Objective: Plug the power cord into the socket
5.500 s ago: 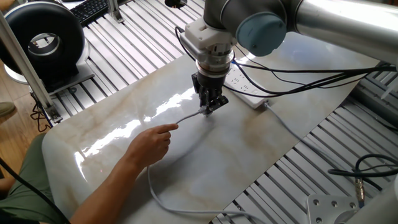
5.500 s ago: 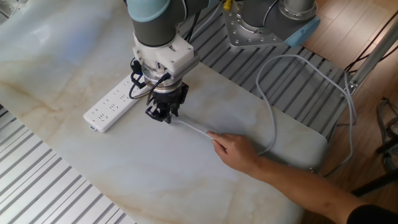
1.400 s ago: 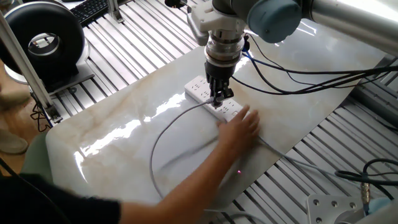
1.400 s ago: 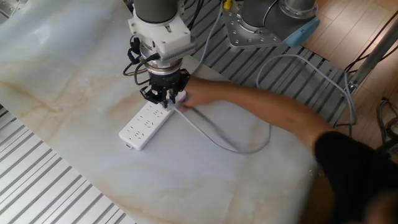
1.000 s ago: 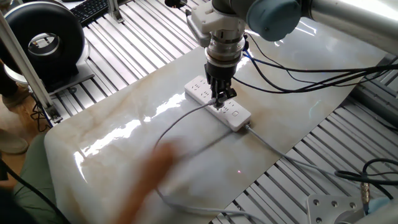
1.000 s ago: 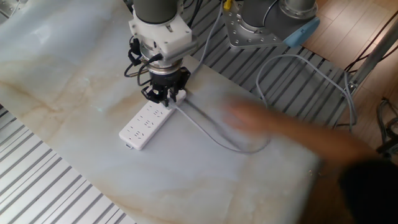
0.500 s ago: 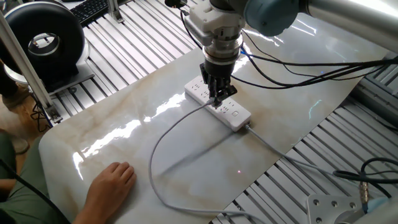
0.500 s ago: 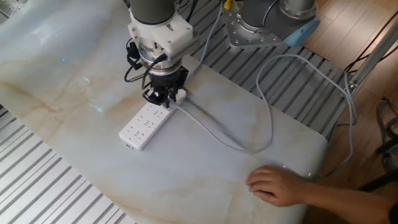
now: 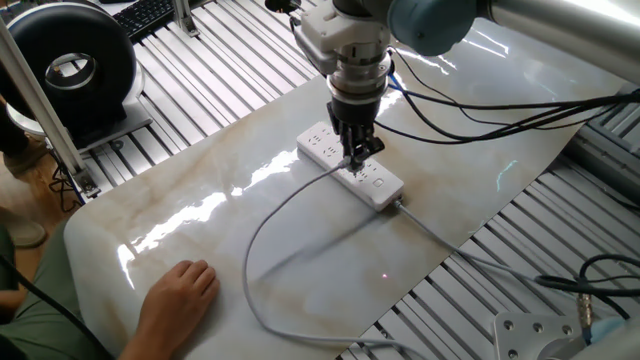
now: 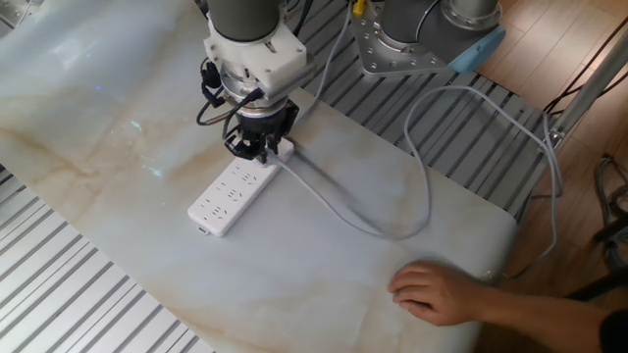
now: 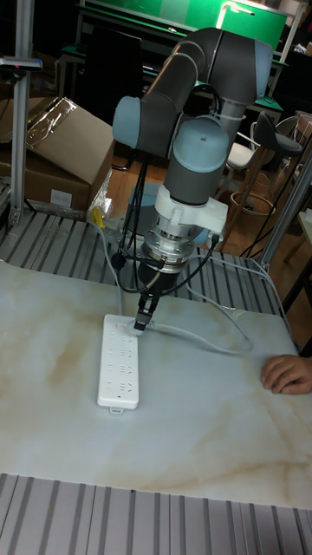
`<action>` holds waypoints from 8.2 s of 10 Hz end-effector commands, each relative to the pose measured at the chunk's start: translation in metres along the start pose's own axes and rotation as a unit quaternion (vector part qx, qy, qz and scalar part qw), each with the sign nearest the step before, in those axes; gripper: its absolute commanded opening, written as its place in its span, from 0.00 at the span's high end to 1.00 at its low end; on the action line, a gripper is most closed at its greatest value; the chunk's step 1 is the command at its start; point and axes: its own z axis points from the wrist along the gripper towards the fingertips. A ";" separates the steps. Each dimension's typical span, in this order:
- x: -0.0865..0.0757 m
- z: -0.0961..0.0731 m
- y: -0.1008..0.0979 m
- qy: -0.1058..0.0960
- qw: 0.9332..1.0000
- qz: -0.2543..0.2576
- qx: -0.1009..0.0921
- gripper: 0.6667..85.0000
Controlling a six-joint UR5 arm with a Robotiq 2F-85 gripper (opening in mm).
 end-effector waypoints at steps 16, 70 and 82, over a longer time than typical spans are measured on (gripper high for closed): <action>-0.003 -0.007 -0.083 -0.012 0.999 -0.041 0.010 1.00; -0.015 0.011 -0.123 -0.033 0.994 -0.104 0.030 1.00; -0.020 0.006 -0.125 -0.045 0.992 -0.112 0.038 1.00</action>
